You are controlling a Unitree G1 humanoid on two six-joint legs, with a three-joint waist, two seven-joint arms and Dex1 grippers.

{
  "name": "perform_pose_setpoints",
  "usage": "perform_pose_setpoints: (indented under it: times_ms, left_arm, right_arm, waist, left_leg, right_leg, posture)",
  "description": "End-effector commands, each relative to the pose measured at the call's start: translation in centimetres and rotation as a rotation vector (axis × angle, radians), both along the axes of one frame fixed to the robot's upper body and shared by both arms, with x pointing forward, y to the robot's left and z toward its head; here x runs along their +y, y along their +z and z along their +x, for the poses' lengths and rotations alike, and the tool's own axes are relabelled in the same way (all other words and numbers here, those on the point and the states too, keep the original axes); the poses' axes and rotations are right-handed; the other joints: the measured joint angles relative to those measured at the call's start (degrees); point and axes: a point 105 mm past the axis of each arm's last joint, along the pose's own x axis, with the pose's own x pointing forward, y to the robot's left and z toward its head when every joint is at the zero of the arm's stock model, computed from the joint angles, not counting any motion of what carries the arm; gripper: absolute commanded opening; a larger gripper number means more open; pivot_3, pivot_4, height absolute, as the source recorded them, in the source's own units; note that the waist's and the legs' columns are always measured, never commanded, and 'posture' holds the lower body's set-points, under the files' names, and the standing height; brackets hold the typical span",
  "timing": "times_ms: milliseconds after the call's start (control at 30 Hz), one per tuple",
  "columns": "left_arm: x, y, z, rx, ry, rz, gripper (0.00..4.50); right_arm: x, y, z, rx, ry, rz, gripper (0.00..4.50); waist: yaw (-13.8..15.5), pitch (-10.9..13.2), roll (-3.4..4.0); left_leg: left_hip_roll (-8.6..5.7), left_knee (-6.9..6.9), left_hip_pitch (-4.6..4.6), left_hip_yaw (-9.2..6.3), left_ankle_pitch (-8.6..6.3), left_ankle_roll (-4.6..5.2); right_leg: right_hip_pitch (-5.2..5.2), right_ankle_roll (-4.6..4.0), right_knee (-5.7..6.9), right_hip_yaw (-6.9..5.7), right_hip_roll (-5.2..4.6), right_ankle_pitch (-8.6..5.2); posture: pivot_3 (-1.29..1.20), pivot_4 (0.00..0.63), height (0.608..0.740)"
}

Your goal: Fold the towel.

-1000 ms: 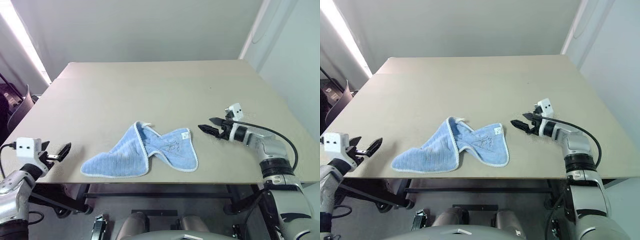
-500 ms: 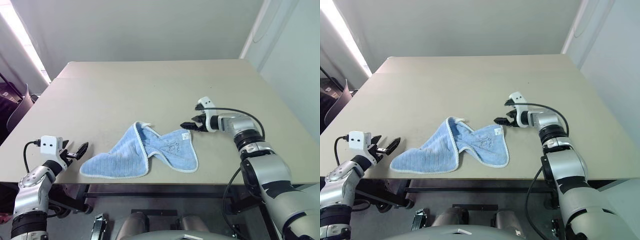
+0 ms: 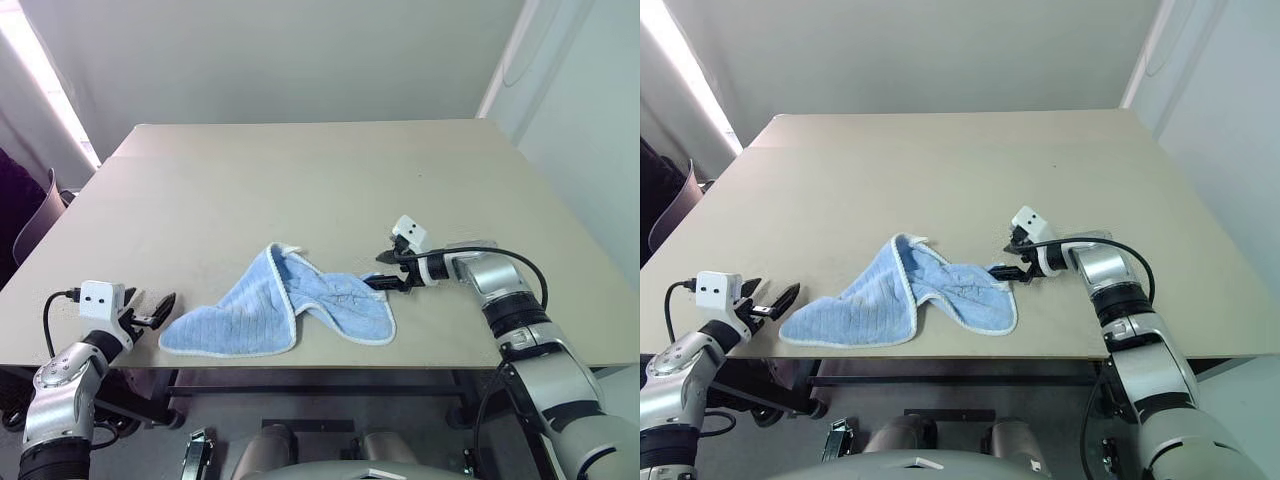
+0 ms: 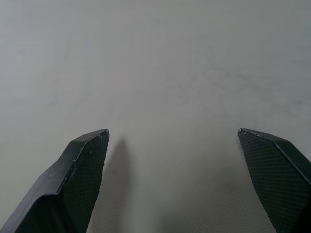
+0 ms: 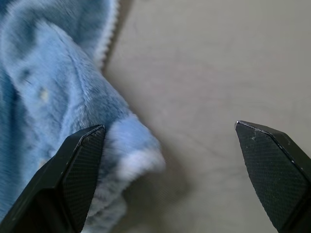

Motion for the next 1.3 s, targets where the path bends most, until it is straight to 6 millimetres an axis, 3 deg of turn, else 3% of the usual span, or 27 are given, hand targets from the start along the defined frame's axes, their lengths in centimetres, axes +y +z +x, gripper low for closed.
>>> perform_pose_setpoints:
  times_ms: [33,333,467,633,733,800,1067,1300]
  left_arm:
    - [0.7,2.0,0.8,-0.052,-0.002,0.040,4.48]
    - [0.3,2.0,1.7,-0.051,-0.030,0.054,4.48]
    - [0.5,1.9,1.6,-0.047,-0.028,0.062,4.50]
    - [0.7,2.1,1.3,-0.046,-0.029,0.047,4.50]
    - [-0.1,3.1,1.0,-0.058,-0.075,-0.031,4.50]
    - [-1.7,4.6,0.6,-0.074,-0.163,-0.091,4.50]
    - [-11.4,9.8,-0.7,-0.133,-0.578,-0.094,4.50]
    - [-17.4,7.7,-2.0,-0.027,-0.793,-0.036,4.50]
  right_arm:
    - [0.7,1.5,-0.7,-0.043,0.049,0.034,4.50]
    - [1.3,-0.4,-1.2,-0.034,0.062,-0.041,4.50]
    - [1.0,0.1,-0.9,-0.036,0.047,-0.009,3.59]
    - [0.9,1.4,-1.0,-0.065,0.061,0.044,1.69]
    - [0.9,2.2,-0.7,-0.104,0.053,0.079,0.56]
    - [0.8,2.2,-0.4,-0.111,0.034,0.072,0.01]
    - [1.5,0.5,0.3,-0.112,-0.010,0.021,0.01]
    - [1.6,-0.1,0.9,-0.116,-0.048,0.014,0.01]
  waist:
    - [0.08,0.00,0.00]
    - [0.06,0.00,0.00]
    - [0.06,-0.02,-0.03]
    - [0.10,-0.01,-0.03]
    - [-0.01,-0.01,-0.04]
    - [0.01,0.00,-0.06]
    - [0.20,0.02,-0.04]
    - [-0.03,0.02,-0.04]
  left_leg:
    - [0.00,-0.01,0.00,0.00,0.00,0.00]
    - [-0.01,0.01,-0.01,0.01,0.00,0.00]
    - [-0.01,0.01,0.00,0.01,0.00,0.00]
    - [-0.01,0.01,0.00,0.01,0.00,0.00]
    - [-0.01,0.01,0.00,0.01,0.00,0.00]
    - [-0.01,0.01,-0.01,0.01,0.00,0.00]
    - [-0.01,0.02,0.00,0.01,0.00,0.00]
    - [0.00,-0.03,0.00,0.05,0.01,0.00]
  right_leg:
    - [0.00,0.00,-0.01,0.00,0.00,0.00]
    - [0.00,0.01,-0.05,-0.01,0.00,0.01]
    - [0.02,0.02,-0.05,-0.01,-0.02,0.01]
    - [0.02,0.02,-0.06,-0.01,-0.01,0.01]
    - [0.02,0.02,-0.06,-0.01,-0.02,0.01]
    - [0.02,0.01,-0.06,-0.01,-0.02,0.01]
    - [0.08,-0.01,-0.08,-0.01,-0.04,-0.01]
    - [0.21,0.00,-0.07,0.03,0.04,0.00]
  posture:
    - [0.00,0.000,0.740]
    - [0.00,0.000,0.740]
    - [0.00,0.000,0.740]
    - [0.00,0.000,0.740]
    - [0.00,0.000,0.740]
    - [0.00,0.000,0.740]
    - [0.00,0.000,0.740]
    - [0.00,0.000,0.740]
